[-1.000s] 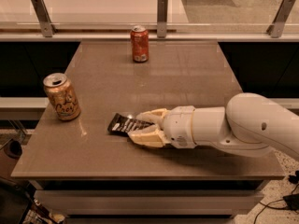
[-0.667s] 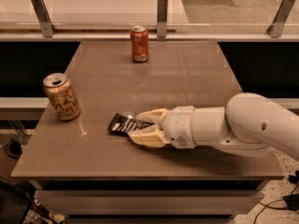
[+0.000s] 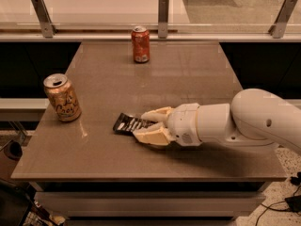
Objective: Move rxbar chocolate near coke can
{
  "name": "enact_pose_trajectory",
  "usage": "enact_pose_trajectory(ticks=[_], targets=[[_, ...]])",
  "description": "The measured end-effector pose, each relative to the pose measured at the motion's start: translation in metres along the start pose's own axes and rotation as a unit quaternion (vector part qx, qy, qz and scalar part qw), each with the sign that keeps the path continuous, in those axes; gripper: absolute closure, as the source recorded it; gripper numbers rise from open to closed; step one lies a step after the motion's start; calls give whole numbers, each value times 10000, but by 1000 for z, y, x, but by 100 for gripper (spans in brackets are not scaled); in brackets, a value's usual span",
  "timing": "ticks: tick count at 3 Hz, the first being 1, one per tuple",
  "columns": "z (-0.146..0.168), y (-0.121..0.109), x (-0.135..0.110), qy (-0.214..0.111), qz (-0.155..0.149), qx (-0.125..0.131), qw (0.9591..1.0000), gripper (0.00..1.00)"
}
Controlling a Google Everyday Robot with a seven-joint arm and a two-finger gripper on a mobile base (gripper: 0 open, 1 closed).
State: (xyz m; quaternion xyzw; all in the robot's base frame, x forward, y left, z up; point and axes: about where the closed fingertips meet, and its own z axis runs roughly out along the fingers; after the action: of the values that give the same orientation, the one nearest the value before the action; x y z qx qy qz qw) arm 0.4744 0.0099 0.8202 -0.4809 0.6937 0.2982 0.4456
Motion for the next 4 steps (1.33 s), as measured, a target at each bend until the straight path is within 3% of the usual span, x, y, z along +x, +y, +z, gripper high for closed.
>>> enact_pose_trajectory(ticks=[1, 2, 4], targets=[[-25, -28, -2, 233, 9, 347, 9991, 100], [-55, -61, -1, 410, 39, 841, 9956, 100], [-108, -135, -5, 747, 145, 1879, 9792, 100]])
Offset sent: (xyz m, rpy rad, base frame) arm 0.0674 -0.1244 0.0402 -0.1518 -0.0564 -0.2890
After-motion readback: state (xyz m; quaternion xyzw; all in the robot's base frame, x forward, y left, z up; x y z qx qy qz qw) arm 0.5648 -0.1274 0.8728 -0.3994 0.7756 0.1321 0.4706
